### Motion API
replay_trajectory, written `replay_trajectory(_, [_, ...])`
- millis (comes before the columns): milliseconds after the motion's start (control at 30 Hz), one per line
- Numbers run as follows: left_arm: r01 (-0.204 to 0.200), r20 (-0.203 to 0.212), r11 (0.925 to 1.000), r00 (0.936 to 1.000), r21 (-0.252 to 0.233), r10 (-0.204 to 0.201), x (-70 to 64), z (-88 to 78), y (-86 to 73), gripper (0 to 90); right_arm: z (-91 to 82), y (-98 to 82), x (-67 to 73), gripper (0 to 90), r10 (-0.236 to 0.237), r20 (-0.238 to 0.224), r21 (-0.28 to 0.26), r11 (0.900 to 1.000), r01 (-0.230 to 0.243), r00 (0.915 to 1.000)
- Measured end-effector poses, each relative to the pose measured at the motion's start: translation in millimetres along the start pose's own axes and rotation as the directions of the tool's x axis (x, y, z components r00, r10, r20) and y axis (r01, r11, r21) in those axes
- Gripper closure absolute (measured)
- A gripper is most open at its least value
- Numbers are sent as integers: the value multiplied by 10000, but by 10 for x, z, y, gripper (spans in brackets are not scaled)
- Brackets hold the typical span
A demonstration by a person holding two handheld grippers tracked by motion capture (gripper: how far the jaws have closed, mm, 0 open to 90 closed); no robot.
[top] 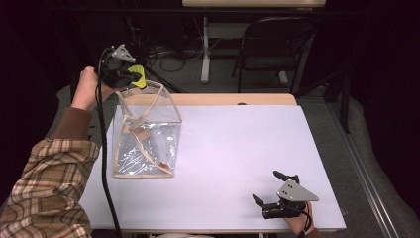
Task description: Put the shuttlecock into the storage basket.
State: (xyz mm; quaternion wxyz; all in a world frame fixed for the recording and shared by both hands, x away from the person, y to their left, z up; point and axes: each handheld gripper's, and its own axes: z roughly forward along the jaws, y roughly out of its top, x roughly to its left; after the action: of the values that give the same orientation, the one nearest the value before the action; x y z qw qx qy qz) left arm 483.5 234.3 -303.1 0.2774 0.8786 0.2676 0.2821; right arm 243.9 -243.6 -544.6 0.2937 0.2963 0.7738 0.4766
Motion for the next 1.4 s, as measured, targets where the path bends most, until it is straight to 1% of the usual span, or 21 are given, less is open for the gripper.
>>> replay_trajectory(933, [94, 355, 9998, 9993, 190, -100, -58, 167, -124, 900, -1, -1, -1, 0, -1, 16, 10, 10000, 1, 10000])
replay_trajectory(1100, [83, 426, 9995, 9990, 310, -96, -65, 210, -150, 900, 1, -2, -1, 0, 0, 9, 39, 10000, 0, 10000])
replay_trajectory(1400, [145, 502, 9994, 9986, 329, -162, -88, 288, -195, 900, -2, -1, -2, 0, 8, 4, 39, 10000, -8, 10000])
